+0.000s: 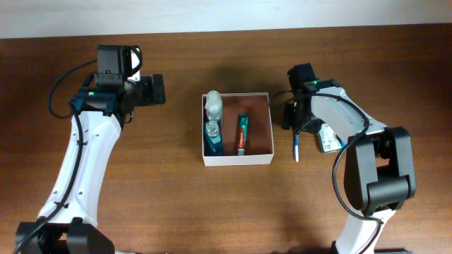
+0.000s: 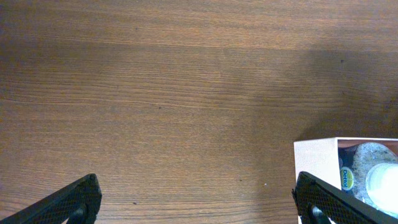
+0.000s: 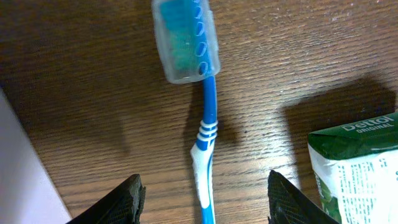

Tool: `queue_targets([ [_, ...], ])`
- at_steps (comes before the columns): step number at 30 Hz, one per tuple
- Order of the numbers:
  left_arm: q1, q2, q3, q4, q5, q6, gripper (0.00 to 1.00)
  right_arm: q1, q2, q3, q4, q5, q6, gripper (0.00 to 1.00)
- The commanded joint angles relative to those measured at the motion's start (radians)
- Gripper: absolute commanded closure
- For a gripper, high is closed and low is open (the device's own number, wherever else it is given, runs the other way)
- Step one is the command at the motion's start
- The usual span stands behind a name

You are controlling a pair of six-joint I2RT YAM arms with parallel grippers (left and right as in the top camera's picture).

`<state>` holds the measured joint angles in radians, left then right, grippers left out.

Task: Pack container
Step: 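Return right gripper to the blue toothbrush and grasp its handle, then lift toothbrush with right gripper and lower it into the box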

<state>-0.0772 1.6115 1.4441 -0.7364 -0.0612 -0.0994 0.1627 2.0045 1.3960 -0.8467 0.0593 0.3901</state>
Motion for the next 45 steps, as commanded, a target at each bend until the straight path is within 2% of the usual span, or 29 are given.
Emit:
queue_targets([
  [1,0.0,-0.028,0.016,0.002,-0.007,-0.013,0.01,-0.013,0.018,-0.013,0.003,-0.007,0.003,0.43],
  [17,0.0,-0.028,0.016,0.002,-0.007,-0.013,0.0,-0.013,0.078,-0.021,0.02,-0.023,-0.019,0.45],
  [20,0.0,-0.028,0.016,0.002,-0.007,-0.013,0.0,-0.013,0.078,-0.021,0.017,-0.023,-0.019,0.64],
  [23,0.0,-0.028,0.016,0.002,-0.007,-0.013,0.01,-0.013,0.078,-0.021,0.017,-0.023,-0.019,0.75],
  [27,0.0,-0.028,0.016,0.002,-0.007,-0.013,0.0,-0.013,0.078,-0.021,0.013,-0.023,-0.019,0.78],
  [31,0.0,-0.028,0.016,0.002,-0.007,-0.013,0.01,-0.013,0.078,-0.021,0.013,-0.023,-0.019,0.91],
  [35,0.0,-0.028,0.016,0.002,-0.007,-0.013,0.01,-0.013,0.078,-0.021,0.013,-0.022,-0.019,0.96],
  [45,0.0,-0.028,0.016,0.002,-0.007,-0.013,0.01,-0.013,0.003,-0.021,0.01,-0.023,-0.019,0.96],
])
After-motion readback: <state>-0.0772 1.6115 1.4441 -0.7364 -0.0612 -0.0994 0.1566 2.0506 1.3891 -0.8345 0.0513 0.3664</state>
